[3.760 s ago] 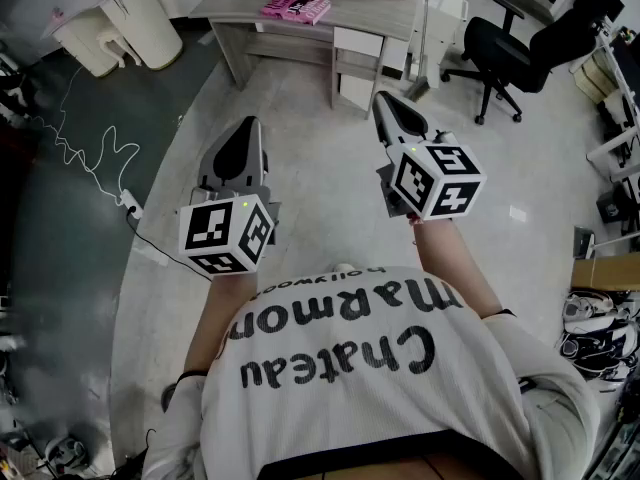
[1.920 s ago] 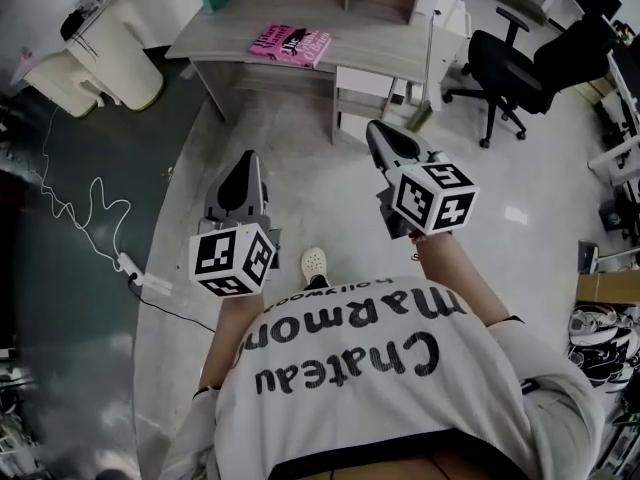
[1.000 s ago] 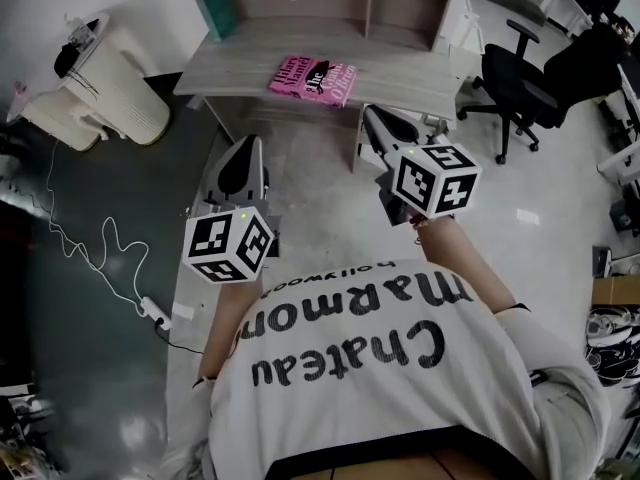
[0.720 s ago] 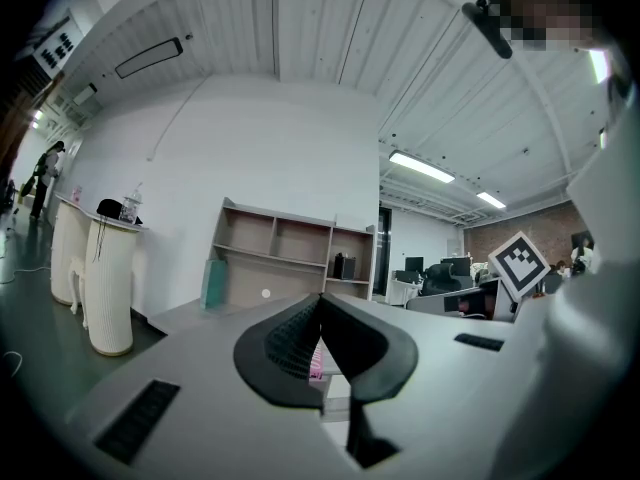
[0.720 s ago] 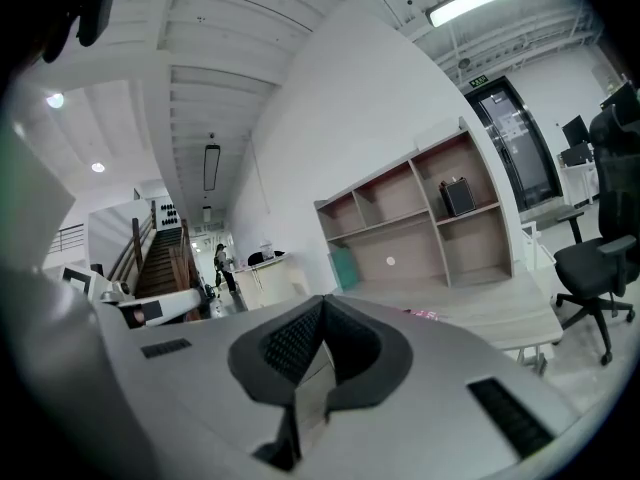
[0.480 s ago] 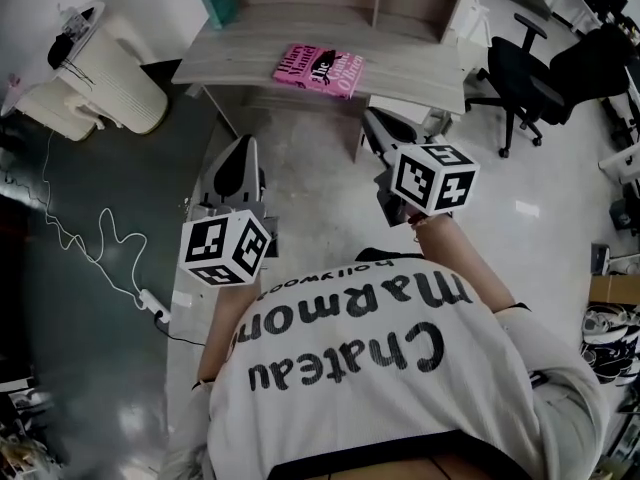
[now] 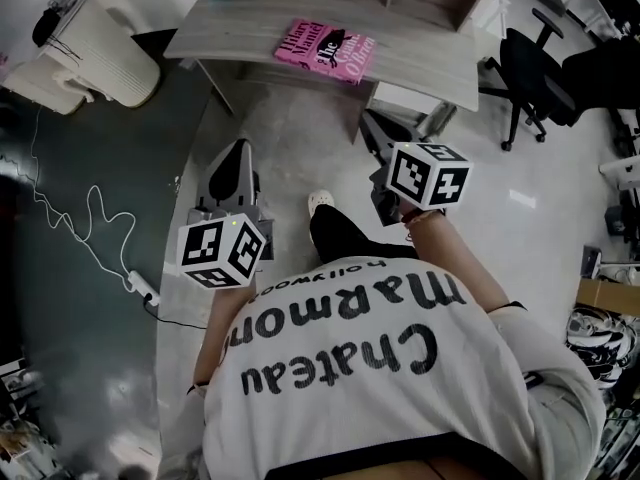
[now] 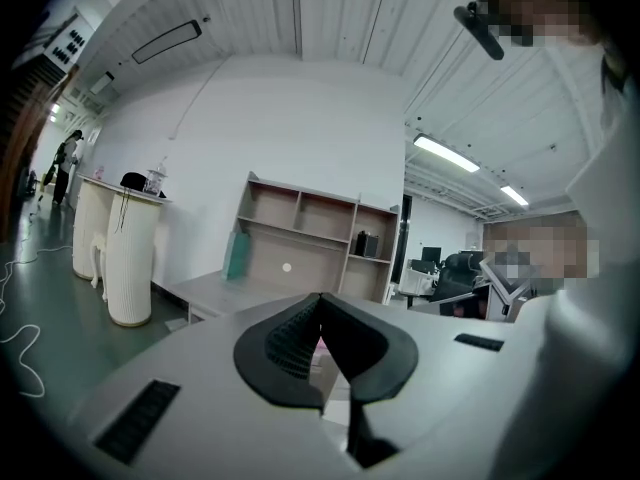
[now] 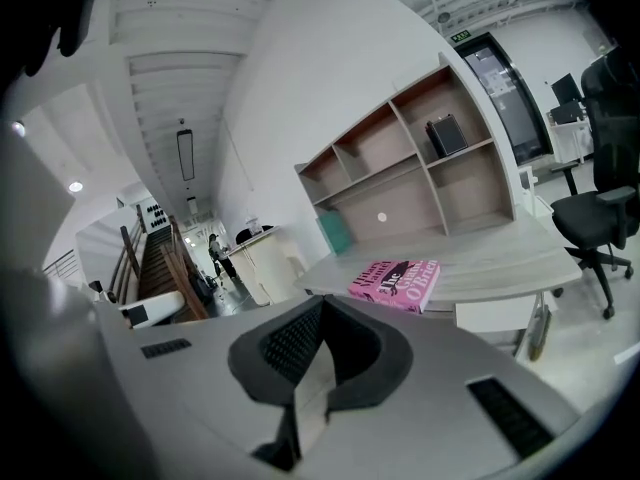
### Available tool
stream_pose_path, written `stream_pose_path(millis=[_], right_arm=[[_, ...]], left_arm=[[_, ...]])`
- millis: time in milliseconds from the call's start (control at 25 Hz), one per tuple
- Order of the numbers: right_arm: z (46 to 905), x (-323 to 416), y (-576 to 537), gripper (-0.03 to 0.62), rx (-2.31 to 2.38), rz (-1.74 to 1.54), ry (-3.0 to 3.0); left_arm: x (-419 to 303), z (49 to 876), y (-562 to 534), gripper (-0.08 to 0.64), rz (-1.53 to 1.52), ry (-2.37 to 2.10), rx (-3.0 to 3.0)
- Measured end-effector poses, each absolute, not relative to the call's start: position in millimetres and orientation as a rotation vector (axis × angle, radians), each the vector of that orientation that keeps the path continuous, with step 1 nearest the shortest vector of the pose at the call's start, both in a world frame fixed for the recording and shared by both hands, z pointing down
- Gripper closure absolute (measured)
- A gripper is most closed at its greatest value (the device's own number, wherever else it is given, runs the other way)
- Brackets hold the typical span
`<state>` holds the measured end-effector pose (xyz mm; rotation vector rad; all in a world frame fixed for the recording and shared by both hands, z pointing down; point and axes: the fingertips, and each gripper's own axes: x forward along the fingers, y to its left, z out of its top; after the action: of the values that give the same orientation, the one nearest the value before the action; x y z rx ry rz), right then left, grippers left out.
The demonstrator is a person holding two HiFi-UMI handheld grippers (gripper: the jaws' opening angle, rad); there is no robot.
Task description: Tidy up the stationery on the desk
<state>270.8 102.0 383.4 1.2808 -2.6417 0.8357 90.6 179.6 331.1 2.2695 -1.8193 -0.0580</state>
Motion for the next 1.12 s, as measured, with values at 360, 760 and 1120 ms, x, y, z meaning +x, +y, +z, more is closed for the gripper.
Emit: stream_pose_path(millis=[360, 760, 1120], right_arm=[[423.3, 245.4, 39.8, 0.580, 1.266, 0.916, -2.555], [450.8, 216.0, -44.8, 0.580, 1.257, 0.979, -2.489], [468.5, 206.1, -84.5, 0.580, 1.280, 1.023, -2.459]], left_arm=[[58.7, 364.6, 124.5, 0.545, 0.026, -1.810, 2.198], [15.0, 391.2, 44.5, 0.545, 0.083, -1.798, 2.117], [4.1, 401.3, -3.5, 0.545, 0.116, -1.754, 2.125]])
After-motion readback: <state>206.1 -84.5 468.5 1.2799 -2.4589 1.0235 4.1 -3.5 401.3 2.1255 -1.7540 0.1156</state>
